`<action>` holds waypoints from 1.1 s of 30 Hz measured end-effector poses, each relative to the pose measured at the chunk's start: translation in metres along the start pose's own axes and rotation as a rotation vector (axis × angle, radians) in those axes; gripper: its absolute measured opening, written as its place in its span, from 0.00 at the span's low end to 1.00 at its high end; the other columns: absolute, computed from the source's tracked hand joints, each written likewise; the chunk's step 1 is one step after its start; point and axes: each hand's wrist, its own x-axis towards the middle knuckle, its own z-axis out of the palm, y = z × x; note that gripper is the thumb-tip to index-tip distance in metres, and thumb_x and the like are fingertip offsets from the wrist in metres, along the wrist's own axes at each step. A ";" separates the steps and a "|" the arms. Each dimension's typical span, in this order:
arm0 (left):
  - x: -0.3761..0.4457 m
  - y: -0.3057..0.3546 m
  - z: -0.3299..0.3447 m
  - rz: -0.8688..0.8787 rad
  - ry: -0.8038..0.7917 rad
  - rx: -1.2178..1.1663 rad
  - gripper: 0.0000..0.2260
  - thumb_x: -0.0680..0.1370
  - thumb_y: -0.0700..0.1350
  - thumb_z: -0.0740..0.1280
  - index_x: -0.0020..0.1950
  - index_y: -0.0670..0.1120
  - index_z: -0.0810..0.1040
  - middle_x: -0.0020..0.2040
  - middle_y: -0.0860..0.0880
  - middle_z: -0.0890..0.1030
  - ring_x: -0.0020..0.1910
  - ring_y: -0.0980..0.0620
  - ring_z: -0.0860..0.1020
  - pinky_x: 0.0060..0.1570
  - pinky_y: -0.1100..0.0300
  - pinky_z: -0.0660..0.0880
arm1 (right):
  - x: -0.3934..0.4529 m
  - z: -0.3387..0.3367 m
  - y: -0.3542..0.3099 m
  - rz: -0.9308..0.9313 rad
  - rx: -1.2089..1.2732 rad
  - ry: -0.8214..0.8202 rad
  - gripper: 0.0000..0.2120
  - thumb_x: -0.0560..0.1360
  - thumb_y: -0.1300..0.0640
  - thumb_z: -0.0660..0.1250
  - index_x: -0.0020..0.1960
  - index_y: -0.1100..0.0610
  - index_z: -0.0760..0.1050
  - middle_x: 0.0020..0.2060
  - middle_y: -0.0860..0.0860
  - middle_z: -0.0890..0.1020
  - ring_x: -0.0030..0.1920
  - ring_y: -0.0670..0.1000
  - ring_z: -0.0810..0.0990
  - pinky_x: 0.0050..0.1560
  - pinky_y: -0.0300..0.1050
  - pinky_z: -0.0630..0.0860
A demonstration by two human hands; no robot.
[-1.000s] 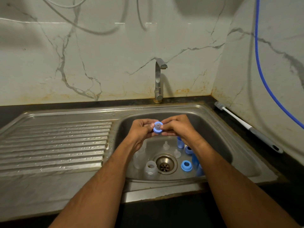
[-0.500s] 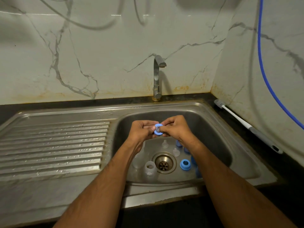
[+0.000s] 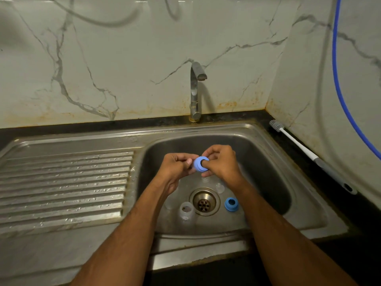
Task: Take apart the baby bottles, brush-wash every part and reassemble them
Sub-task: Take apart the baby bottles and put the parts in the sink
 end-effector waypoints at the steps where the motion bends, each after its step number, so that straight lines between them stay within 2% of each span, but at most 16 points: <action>1: 0.001 0.000 0.000 0.001 -0.009 0.017 0.11 0.79 0.28 0.64 0.55 0.36 0.84 0.51 0.39 0.86 0.51 0.45 0.85 0.51 0.54 0.83 | 0.000 -0.001 0.000 -0.009 0.019 -0.009 0.07 0.72 0.69 0.76 0.48 0.62 0.81 0.41 0.59 0.85 0.38 0.54 0.87 0.34 0.48 0.85; 4: 0.003 -0.003 0.002 0.059 -0.021 0.107 0.13 0.74 0.26 0.69 0.55 0.38 0.84 0.49 0.41 0.86 0.50 0.45 0.86 0.52 0.52 0.83 | -0.001 -0.002 -0.002 -0.018 0.073 -0.034 0.06 0.73 0.70 0.74 0.48 0.62 0.82 0.42 0.60 0.85 0.39 0.55 0.87 0.35 0.46 0.85; 8: 0.008 -0.008 0.001 0.165 0.056 0.303 0.12 0.70 0.33 0.78 0.51 0.43 0.86 0.45 0.47 0.87 0.46 0.50 0.85 0.45 0.57 0.83 | 0.000 0.000 -0.006 0.055 0.134 -0.080 0.09 0.74 0.69 0.74 0.53 0.63 0.84 0.46 0.60 0.85 0.41 0.56 0.88 0.40 0.47 0.86; 11: 0.010 -0.010 0.001 0.203 0.087 0.411 0.12 0.69 0.34 0.79 0.51 0.44 0.86 0.44 0.49 0.86 0.45 0.52 0.84 0.40 0.63 0.81 | 0.000 -0.004 -0.006 0.090 0.184 -0.144 0.08 0.75 0.67 0.74 0.53 0.61 0.84 0.49 0.62 0.85 0.43 0.56 0.88 0.46 0.50 0.86; 13: 0.012 -0.012 0.001 0.215 0.087 0.458 0.11 0.70 0.34 0.78 0.51 0.44 0.86 0.45 0.49 0.85 0.46 0.52 0.84 0.40 0.62 0.82 | -0.002 -0.009 -0.005 0.079 0.192 -0.204 0.09 0.73 0.66 0.76 0.53 0.60 0.84 0.48 0.61 0.86 0.46 0.56 0.88 0.49 0.51 0.86; 17: 0.018 -0.006 0.000 0.250 0.086 0.562 0.10 0.70 0.36 0.78 0.49 0.45 0.87 0.42 0.50 0.86 0.43 0.54 0.85 0.45 0.54 0.84 | 0.001 -0.012 -0.004 -0.053 -0.090 -0.165 0.20 0.64 0.61 0.84 0.55 0.58 0.85 0.46 0.53 0.87 0.48 0.50 0.87 0.50 0.48 0.85; 20: 0.017 -0.003 0.003 0.286 0.071 0.639 0.10 0.69 0.37 0.79 0.49 0.44 0.87 0.40 0.50 0.86 0.42 0.56 0.85 0.47 0.56 0.84 | 0.002 -0.013 -0.006 -0.077 -0.193 -0.130 0.21 0.64 0.60 0.84 0.56 0.59 0.85 0.47 0.53 0.87 0.48 0.48 0.86 0.50 0.49 0.85; 23: 0.015 -0.008 0.004 0.275 0.088 0.637 0.08 0.69 0.37 0.80 0.46 0.44 0.87 0.39 0.50 0.86 0.41 0.56 0.85 0.48 0.56 0.84 | 0.005 -0.020 -0.003 -0.031 -0.174 -0.136 0.21 0.65 0.60 0.84 0.56 0.61 0.84 0.46 0.55 0.86 0.45 0.51 0.86 0.44 0.49 0.86; 25: 0.014 -0.012 0.003 0.268 0.077 0.654 0.08 0.68 0.38 0.80 0.45 0.44 0.87 0.39 0.50 0.86 0.41 0.56 0.85 0.50 0.56 0.83 | 0.007 -0.024 0.007 -0.005 -0.291 -0.112 0.23 0.63 0.60 0.84 0.56 0.57 0.83 0.47 0.52 0.84 0.47 0.51 0.85 0.44 0.48 0.85; 28: 0.013 -0.017 0.005 0.282 0.011 0.762 0.08 0.67 0.40 0.82 0.44 0.46 0.87 0.39 0.52 0.86 0.41 0.58 0.84 0.50 0.57 0.82 | 0.008 -0.028 0.023 0.015 -0.578 -0.110 0.23 0.61 0.56 0.83 0.54 0.51 0.82 0.49 0.49 0.83 0.49 0.49 0.81 0.49 0.49 0.83; 31: 0.012 -0.015 0.011 0.285 -0.108 0.896 0.07 0.68 0.39 0.81 0.42 0.47 0.86 0.39 0.53 0.85 0.39 0.60 0.83 0.49 0.58 0.82 | 0.005 -0.030 0.026 0.061 -0.717 -0.179 0.21 0.63 0.59 0.82 0.52 0.53 0.80 0.46 0.50 0.81 0.46 0.51 0.81 0.45 0.48 0.80; 33: 0.012 -0.014 0.018 0.279 -0.162 0.969 0.07 0.68 0.38 0.80 0.40 0.46 0.85 0.38 0.53 0.85 0.38 0.61 0.83 0.49 0.58 0.82 | 0.004 -0.030 0.026 0.076 -0.802 -0.221 0.23 0.63 0.60 0.83 0.54 0.55 0.77 0.48 0.52 0.81 0.47 0.53 0.82 0.50 0.52 0.83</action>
